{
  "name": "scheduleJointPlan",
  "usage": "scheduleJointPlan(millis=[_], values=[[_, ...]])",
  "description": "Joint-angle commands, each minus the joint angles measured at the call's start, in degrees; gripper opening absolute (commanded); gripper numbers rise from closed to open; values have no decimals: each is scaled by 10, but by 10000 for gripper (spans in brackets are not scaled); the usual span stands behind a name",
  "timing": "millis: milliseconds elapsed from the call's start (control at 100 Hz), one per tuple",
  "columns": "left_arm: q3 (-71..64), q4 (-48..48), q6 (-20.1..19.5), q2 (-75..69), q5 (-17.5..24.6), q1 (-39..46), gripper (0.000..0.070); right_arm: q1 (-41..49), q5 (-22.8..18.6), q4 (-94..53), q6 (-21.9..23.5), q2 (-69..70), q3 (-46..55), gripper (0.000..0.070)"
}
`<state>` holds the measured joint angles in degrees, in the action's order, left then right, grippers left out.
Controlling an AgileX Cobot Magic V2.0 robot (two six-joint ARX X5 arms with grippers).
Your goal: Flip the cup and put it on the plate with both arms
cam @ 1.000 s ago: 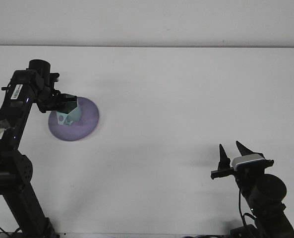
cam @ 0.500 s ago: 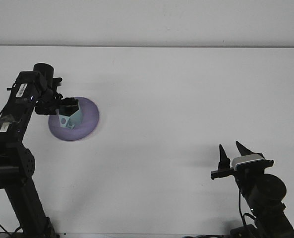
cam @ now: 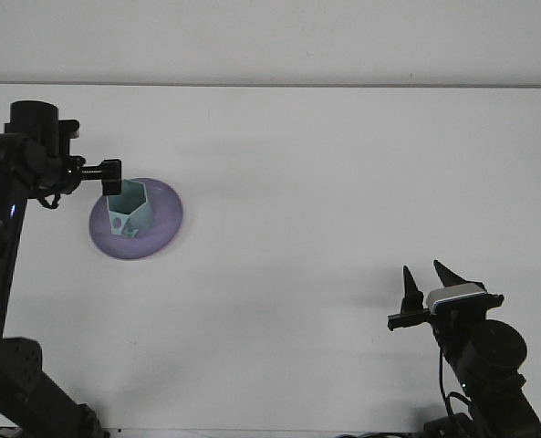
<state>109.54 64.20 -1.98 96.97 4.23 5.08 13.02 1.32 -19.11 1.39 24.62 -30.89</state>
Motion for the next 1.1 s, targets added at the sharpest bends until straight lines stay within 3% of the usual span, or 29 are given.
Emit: scheduleJointPlan(millis=[0,110,150,250,320,450,540,770,930,1090], values=[[14,2,8,-30,1,1,444,1,2,0,7,2,-1,344],[13,-1,4,-99,1,1,75,1,2,-7,7,2,-1,335],[13,-1,-4,-118,1,1,3,1,2,-11,7,2,-1,299],[2,-14,-7,-170,1,0,11,1,2,-16,8,2,-1,98],[-34,-38,-9,-209,1,0,12,1,2,-19,7,2,-1,4],[-186,-145,-26,-314,1,0,11,1,19,-19,20,2,-1,4],[-338,-268,-30,-415,9,-4,12,1,31,-13,20,2,-1,4],[-670,-543,-12,-637,14,-16,11,1,41,66,16,2,7,4],[-791,-607,1,-733,13,-18,11,1,41,106,11,1,7,4],[-822,-617,16,-754,13,-18,11,1,44,110,11,1,7,4]])
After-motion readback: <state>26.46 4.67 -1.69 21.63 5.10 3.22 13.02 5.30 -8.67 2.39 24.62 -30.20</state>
